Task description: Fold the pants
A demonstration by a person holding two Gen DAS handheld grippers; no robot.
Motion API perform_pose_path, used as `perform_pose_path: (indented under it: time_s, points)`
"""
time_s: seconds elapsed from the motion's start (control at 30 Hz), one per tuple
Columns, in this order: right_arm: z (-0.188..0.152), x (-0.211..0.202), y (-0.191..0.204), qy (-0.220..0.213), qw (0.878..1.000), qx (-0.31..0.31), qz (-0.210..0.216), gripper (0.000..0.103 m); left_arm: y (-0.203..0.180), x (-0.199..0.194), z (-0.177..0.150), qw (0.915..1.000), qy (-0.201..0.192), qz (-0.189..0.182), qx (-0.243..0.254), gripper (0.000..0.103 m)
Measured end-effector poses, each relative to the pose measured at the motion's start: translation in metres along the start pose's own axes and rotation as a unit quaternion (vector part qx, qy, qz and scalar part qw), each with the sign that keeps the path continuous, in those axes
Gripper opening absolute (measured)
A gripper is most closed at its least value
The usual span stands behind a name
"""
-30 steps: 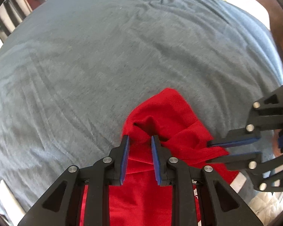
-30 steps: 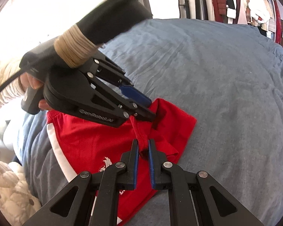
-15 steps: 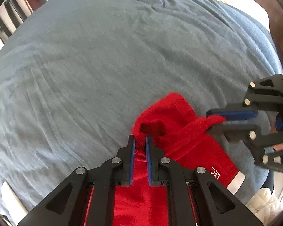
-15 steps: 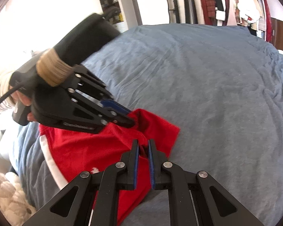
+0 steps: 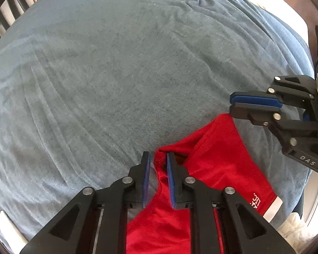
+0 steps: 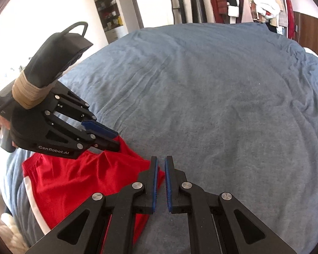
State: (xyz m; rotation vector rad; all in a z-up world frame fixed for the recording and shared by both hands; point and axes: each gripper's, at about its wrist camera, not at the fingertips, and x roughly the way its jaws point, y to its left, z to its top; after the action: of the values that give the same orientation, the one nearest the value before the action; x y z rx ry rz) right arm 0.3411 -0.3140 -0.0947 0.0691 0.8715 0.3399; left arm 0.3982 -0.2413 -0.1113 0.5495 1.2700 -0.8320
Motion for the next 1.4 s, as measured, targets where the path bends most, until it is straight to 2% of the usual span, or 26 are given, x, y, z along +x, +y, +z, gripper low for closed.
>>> perform_pose_path:
  time_s: [0.03,0.17,0.23,0.3,0.33,0.4,0.43,0.5,0.67,0.83,0.9,1.1,1.13,1.2,1.23,1.27,1.37,1.4]
  points:
    - [-0.001,-0.001,-0.001,-0.003,1.000,0.007,-0.002,0.009,0.001,0.001,0.002,1.0000,0.000,-0.001,0.002,0.023]
    - [-0.003,-0.007,0.005,-0.010,1.000,-0.002,-0.009,0.009,0.000,-0.005,0.003,0.9998,-0.007,0.006,0.017,0.026]
    - [-0.003,-0.007,0.009,-0.006,1.000,-0.008,-0.001,0.010,-0.002,-0.015,0.000,0.9993,-0.024,0.015,0.024,0.037]
    - [-0.003,-0.009,0.016,-0.006,1.000,-0.017,-0.001,0.012,-0.003,-0.026,-0.004,0.9982,-0.041,0.029,0.033,0.042]
    - [-0.003,-0.010,0.019,-0.007,1.000,-0.022,-0.003,0.014,-0.003,-0.032,-0.006,0.9975,-0.048,0.035,0.037,0.043]
    - [-0.002,-0.012,0.022,-0.009,1.000,-0.029,-0.006,0.028,-0.002,-0.039,-0.010,0.9966,-0.056,0.045,0.040,0.045]
    - [-0.002,-0.012,0.024,-0.008,0.999,-0.032,-0.005,0.031,-0.002,-0.042,-0.012,0.9962,-0.058,0.047,0.045,0.045]
    - [-0.002,-0.011,0.024,-0.004,0.999,-0.036,-0.005,0.031,-0.004,-0.045,-0.018,0.9957,-0.060,0.047,0.053,0.045]
    - [-0.002,-0.005,0.016,0.011,0.999,-0.029,0.012,0.031,-0.015,-0.038,-0.031,0.9948,-0.049,0.007,0.089,0.044]
    - [-0.002,0.000,0.012,0.016,0.999,-0.022,0.018,0.031,-0.022,-0.025,-0.029,0.9929,-0.046,-0.021,0.107,0.038]
    - [-0.001,0.003,0.012,0.018,0.999,-0.021,0.020,0.031,-0.022,-0.020,-0.026,0.9925,-0.044,-0.017,0.113,0.038]
    - [-0.003,0.013,0.014,0.026,0.999,-0.022,0.024,0.031,-0.009,-0.010,-0.018,0.9945,-0.051,-0.020,0.089,0.032]
    - [-0.003,0.014,0.013,0.027,0.999,-0.022,0.024,0.031,-0.007,-0.008,-0.018,0.9949,-0.050,-0.023,0.084,0.025]
    - [-0.003,0.016,0.014,0.027,0.999,-0.024,0.018,0.026,-0.004,-0.004,-0.018,0.9953,-0.044,-0.033,0.079,0.013]
    - [-0.004,0.017,0.013,0.027,0.999,-0.025,0.018,0.021,-0.003,-0.003,-0.018,0.9955,-0.045,-0.035,0.076,0.012]
    - [-0.004,0.018,0.013,0.027,0.999,-0.025,0.015,0.013,-0.002,-0.002,-0.018,0.9954,-0.046,-0.037,0.075,0.012]
    - [-0.003,0.019,0.013,0.024,0.999,-0.026,-0.001,0.010,-0.001,0.000,-0.017,0.9958,-0.048,-0.030,0.072,0.014]
    - [-0.004,0.021,0.013,0.026,0.999,-0.025,-0.005,0.010,-0.001,0.002,-0.015,0.9964,-0.048,-0.025,0.066,0.020]
